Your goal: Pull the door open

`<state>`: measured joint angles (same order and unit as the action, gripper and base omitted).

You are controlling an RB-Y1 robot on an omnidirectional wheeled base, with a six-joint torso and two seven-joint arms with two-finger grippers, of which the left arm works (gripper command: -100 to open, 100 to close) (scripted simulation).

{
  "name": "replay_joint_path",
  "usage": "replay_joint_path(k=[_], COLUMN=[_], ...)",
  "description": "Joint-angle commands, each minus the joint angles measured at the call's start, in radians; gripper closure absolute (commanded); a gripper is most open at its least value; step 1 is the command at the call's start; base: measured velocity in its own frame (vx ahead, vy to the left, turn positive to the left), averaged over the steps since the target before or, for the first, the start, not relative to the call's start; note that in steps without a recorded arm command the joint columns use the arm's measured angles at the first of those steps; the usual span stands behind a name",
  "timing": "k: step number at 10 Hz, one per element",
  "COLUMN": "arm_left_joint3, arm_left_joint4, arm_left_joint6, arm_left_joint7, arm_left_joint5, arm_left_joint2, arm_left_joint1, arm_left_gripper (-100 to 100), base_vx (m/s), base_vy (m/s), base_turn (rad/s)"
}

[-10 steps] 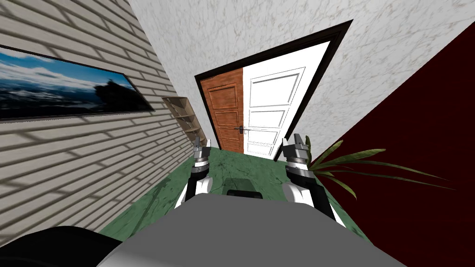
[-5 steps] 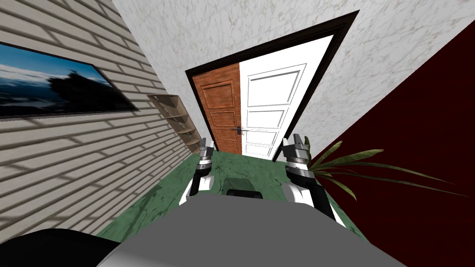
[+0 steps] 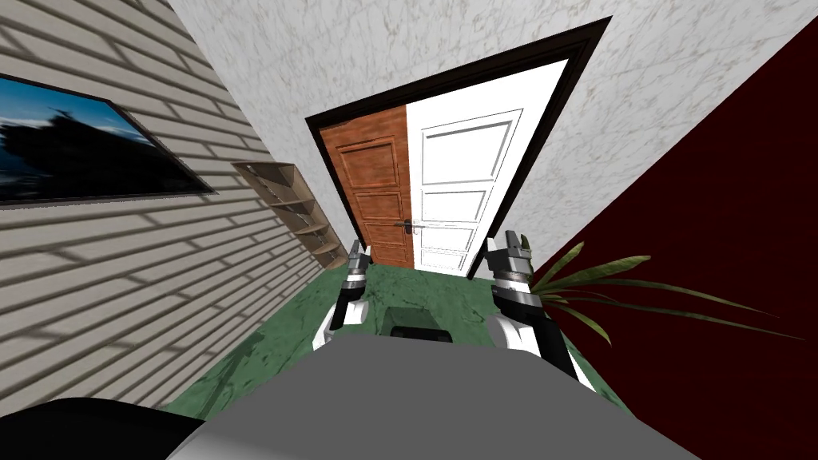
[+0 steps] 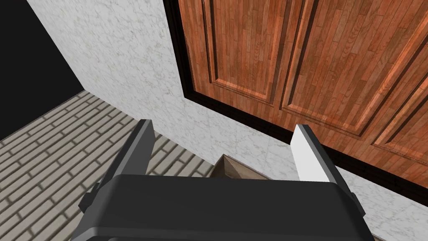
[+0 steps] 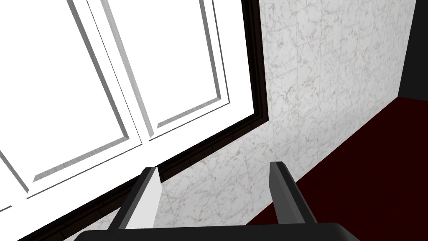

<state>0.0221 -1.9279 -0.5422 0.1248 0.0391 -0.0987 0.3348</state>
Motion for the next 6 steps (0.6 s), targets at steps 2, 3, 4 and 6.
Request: replay_joint_path(k=[2, 3, 4, 6], arm_left_joint3=[0.004, 0.006, 0.008, 0.013], arm_left_joint4=[0.062, 0.086, 0.11, 0.159], arm_left_joint6=[0.015, 0.021, 0.027, 0.04], arm_left_joint7=[0.007, 0.01, 0.013, 0.019], arm_left_joint5=[0.003, 0.004, 0.005, 0.008], arm_left_joint2=[-0.016, -0.023, -0.03, -0.043], arm_left_joint1=[-0.028, -0.04, -0.052, -0.076], arm_left_gripper=[-100, -100, -100, -100], base_vx=[0.109, 0.097, 0.105, 0.1], base_vy=[-0.005, -0.009, -0.011, -0.01], base_turn=[-0.076, -0.093, -0.085, -0.077])
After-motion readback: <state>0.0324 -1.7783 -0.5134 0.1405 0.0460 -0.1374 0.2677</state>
